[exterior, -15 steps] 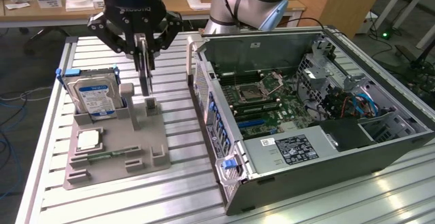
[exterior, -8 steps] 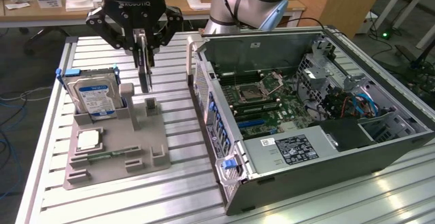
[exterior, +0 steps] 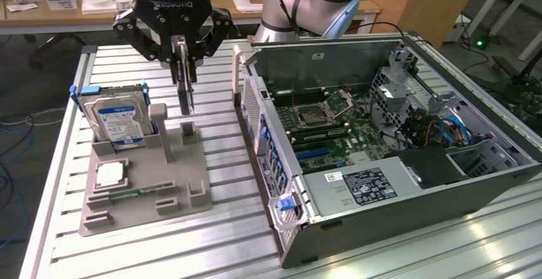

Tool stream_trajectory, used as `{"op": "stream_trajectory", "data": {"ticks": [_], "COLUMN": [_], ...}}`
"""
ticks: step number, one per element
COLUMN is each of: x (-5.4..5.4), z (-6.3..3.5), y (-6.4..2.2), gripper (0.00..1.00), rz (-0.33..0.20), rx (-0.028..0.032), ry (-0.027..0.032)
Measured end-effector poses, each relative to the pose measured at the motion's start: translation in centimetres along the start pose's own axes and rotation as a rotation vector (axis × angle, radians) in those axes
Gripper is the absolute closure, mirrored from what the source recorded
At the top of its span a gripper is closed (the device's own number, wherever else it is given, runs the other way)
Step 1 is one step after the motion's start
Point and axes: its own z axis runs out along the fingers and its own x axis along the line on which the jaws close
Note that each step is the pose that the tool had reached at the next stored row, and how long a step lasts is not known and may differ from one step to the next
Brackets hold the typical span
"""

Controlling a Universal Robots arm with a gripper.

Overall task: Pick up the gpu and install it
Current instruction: 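Pick up the gpu and move the gpu toward the slot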

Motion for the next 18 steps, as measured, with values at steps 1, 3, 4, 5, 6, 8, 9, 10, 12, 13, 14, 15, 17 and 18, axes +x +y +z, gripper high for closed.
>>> {"op": "stream_trajectory", "data": {"ticks": [1, 3, 4, 5, 6, 8, 9, 10, 12, 13, 14, 15, 17, 18], "x": [-0.2, -0.5, -0.7, -0.8, -1.0, -1.4, -1.5, -1.7, -1.9, -2.0, -2.1, -2.1, -2.3, -2.4], "z": [0.01, 0.01, 0.01, 0.01, 0.01, 0.02, 0.02, 0.02, 0.03, 0.03, 0.03, 0.03, 0.04, 0.03], "y": [0.01, 0.02, 0.03, 0.03, 0.04, 0.05, 0.06, 0.06, 0.08, 0.08, 0.09, 0.09, 0.09, 0.10], "gripper": [0.72, 0.72, 0.72, 0.72, 0.72, 0.72, 0.72, 0.72, 0.72, 0.72, 0.72, 0.72, 0.72, 0.72], "rz": [0.000, 0.000, 0.000, 0.000, 0.000, 0.000, 0.000, 0.000, 0.000, 0.000, 0.000, 0.000, 0.000, 0.000], "rx": [-0.0001, -0.0001, -0.0001, -0.0001, 0.0000, 0.0000, 0.0000, 0.0000, 0.0017, 0.0047, 0.0094, 0.0130, 0.0137, 0.0138], "ry": [0.0000, 0.0000, 0.0000, 0.0000, 0.0000, 0.0001, 0.0000, 0.0000, -0.0001, -0.0001, -0.0004, -0.0005, -0.0006, -0.0006]}}
